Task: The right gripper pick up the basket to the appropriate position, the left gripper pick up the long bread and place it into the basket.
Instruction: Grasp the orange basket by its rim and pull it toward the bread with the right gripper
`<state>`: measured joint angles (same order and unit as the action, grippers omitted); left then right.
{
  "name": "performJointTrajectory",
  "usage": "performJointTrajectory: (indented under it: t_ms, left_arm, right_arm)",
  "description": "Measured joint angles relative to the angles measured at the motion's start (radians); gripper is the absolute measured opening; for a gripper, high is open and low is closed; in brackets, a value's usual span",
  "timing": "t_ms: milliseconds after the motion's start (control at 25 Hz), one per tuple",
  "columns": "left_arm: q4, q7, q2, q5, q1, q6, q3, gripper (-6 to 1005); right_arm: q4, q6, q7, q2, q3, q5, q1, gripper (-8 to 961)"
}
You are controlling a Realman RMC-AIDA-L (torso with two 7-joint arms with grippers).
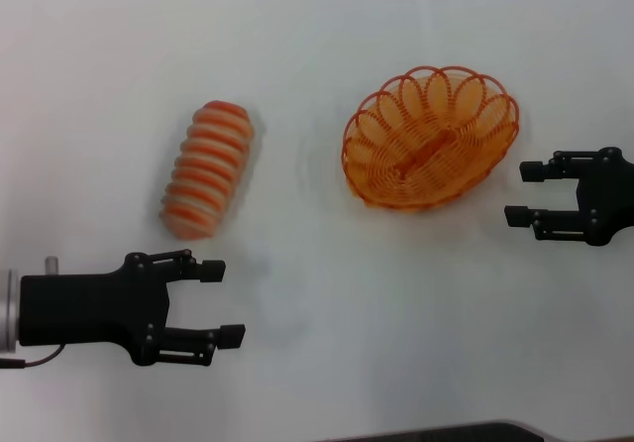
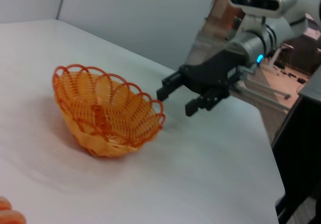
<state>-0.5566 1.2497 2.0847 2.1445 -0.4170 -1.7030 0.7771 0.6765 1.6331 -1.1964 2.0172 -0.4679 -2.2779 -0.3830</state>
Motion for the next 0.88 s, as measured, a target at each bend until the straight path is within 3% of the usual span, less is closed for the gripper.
performJointTrajectory:
  t_ms: [880]
  left_arm:
    - [0.003, -0.058, 0.009, -0.002, -0.003, 0.011, -0.003, 872]
  right_arm:
    - [0.000, 0.022, 0.003, 0.000, 0.000, 0.000, -0.010, 692]
